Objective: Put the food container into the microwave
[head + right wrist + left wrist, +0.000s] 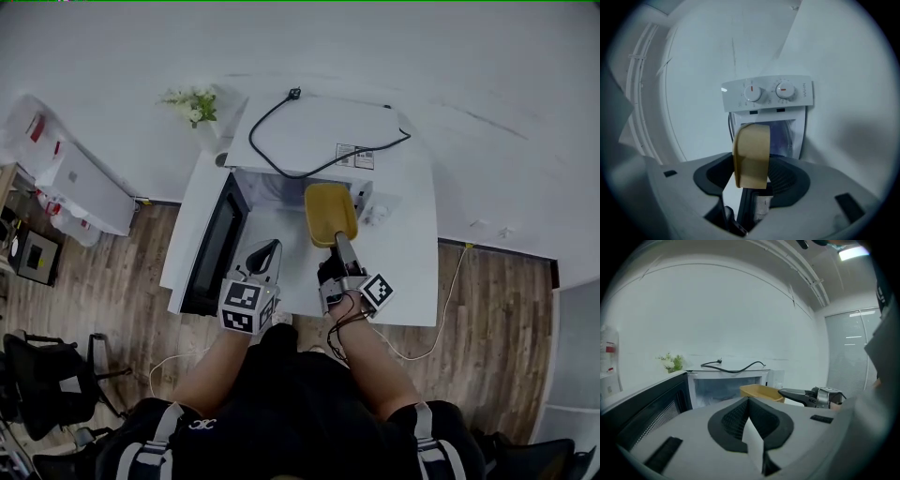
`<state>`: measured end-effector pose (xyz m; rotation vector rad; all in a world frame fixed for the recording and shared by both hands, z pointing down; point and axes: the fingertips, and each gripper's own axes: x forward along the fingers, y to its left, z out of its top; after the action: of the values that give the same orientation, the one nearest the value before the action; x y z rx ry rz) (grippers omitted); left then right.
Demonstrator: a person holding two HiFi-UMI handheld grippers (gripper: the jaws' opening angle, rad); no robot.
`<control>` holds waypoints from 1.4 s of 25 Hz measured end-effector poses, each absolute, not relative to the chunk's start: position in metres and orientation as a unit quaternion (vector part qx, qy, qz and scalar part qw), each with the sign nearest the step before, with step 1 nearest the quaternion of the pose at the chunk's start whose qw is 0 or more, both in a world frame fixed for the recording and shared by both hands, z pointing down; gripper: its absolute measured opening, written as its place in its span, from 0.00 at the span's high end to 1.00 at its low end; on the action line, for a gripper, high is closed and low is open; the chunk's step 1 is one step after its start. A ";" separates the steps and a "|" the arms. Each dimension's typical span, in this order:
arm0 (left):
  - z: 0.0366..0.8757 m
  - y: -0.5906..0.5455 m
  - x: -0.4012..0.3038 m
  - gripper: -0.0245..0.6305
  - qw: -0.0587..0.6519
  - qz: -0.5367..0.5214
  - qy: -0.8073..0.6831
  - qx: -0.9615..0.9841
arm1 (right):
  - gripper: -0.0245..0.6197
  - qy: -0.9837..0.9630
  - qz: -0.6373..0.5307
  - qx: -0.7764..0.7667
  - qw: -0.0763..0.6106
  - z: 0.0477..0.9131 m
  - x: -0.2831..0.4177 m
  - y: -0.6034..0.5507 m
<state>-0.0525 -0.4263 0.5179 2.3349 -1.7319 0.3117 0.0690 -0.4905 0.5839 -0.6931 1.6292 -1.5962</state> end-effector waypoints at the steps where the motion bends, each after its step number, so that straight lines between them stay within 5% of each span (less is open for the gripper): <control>1: 0.518 -0.432 -0.057 0.96 0.110 0.104 -0.589 0.794 | 0.60 0.634 -0.623 -0.274 0.369 0.588 0.064 -0.498; 22: 0.547 -0.503 -0.100 0.96 0.134 0.128 -0.547 0.817 | 0.60 0.590 -0.594 -0.375 0.397 0.647 0.012 -0.649; 35: 0.536 -0.504 -0.107 0.96 0.131 0.117 -0.536 0.826 | 0.60 0.612 -0.592 -0.419 0.316 0.661 -0.020 -0.678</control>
<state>-0.1072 -0.5041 0.5362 2.3978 -1.5553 0.3404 -0.0200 -0.6780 0.6607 -1.1030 1.6109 -1.5594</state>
